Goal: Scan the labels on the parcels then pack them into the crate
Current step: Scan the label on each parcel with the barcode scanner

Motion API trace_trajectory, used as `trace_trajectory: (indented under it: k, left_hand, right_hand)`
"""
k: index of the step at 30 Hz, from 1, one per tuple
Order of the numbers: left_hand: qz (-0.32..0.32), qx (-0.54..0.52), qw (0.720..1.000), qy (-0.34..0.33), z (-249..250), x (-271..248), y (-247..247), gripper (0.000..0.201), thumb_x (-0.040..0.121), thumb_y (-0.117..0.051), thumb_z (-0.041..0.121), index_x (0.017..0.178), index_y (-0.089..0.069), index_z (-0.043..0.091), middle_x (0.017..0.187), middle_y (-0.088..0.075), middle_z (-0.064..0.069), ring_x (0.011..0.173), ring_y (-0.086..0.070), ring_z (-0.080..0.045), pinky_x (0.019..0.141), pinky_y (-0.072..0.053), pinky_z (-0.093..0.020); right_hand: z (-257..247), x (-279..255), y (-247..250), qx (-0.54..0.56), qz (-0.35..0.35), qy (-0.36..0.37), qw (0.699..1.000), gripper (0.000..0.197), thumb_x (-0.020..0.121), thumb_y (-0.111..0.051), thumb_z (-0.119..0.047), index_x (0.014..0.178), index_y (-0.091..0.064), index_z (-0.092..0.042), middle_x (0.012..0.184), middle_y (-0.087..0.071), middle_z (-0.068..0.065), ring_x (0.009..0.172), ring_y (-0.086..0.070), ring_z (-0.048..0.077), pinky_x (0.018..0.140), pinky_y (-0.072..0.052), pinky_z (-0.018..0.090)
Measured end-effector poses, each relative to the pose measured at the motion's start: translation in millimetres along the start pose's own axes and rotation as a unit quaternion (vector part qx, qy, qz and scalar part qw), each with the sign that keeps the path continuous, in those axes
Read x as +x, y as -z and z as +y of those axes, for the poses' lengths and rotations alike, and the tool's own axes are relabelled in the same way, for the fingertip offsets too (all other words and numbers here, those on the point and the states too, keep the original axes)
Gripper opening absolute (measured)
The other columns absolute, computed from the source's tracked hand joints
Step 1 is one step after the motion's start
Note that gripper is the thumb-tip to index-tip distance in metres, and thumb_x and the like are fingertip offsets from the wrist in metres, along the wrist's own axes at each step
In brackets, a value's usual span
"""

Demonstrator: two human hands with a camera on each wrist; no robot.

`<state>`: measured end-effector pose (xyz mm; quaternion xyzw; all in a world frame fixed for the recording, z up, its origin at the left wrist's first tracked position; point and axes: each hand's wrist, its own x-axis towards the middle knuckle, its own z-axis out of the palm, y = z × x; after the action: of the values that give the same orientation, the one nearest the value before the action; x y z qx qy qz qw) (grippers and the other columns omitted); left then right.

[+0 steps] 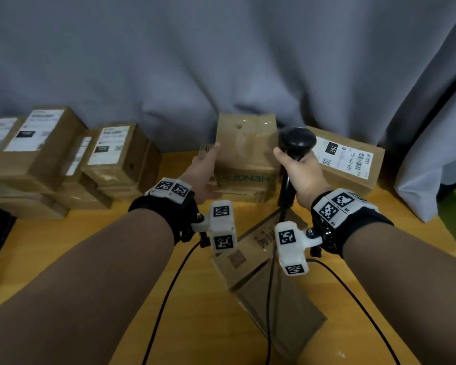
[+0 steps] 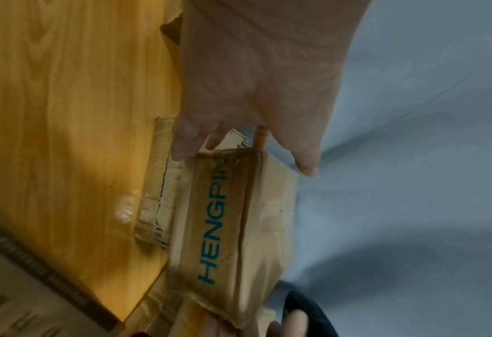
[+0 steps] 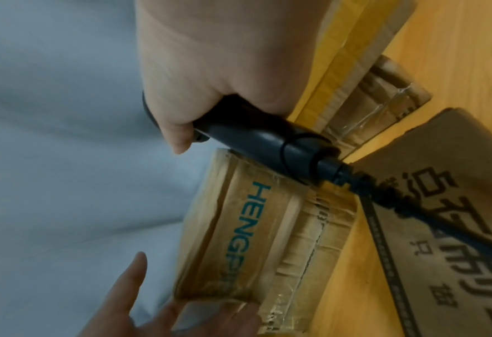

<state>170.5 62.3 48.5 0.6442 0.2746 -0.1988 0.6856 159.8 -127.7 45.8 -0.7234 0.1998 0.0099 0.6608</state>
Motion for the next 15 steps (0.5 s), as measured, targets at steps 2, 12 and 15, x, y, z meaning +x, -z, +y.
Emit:
trace_trajectory:
  k: [2,12,15]
  left_hand:
    - [0.007,-0.001,1.0,0.009,-2,-7,11,0.076,0.08,-0.064,0.06,0.141,-0.035,0.024,0.139,-0.044,-0.009,0.115,-0.055,-0.038,0.095,-0.049,-0.055]
    - [0.03,0.124,0.989,-0.069,-1,-47,105,0.056,0.093,-0.054,0.047,0.144,-0.04,0.027,0.134,-0.054,-0.007,0.116,-0.055,-0.028,0.103,-0.044,-0.046]
    - [-0.01,0.077,0.993,-0.092,7,-56,127,0.048,0.087,-0.063,0.047,0.132,-0.047,0.038,0.124,-0.056,-0.005,0.118,-0.051,-0.029,0.093,-0.047,-0.049]
  right_hand:
    - [-4,-6,-6,-0.015,-0.003,0.014,1.0,0.027,0.082,-0.074,-0.023,0.103,-0.058,-0.019,0.109,-0.066,0.005,0.106,-0.06,0.022,0.1,-0.045,0.04]
    - [-33,-49,-62,-0.004,-0.049,0.036,0.998,0.039,0.077,-0.075,-0.011,0.113,-0.058,-0.012,0.102,-0.069,0.011,0.101,-0.065,0.028,0.099,-0.048,0.048]
    - [-40,-57,-69,0.004,-0.068,0.028,0.997,0.038,0.075,-0.074,-0.007,0.11,-0.059,-0.014,0.104,-0.07,0.011,0.102,-0.065,0.029,0.099,-0.048,0.05]
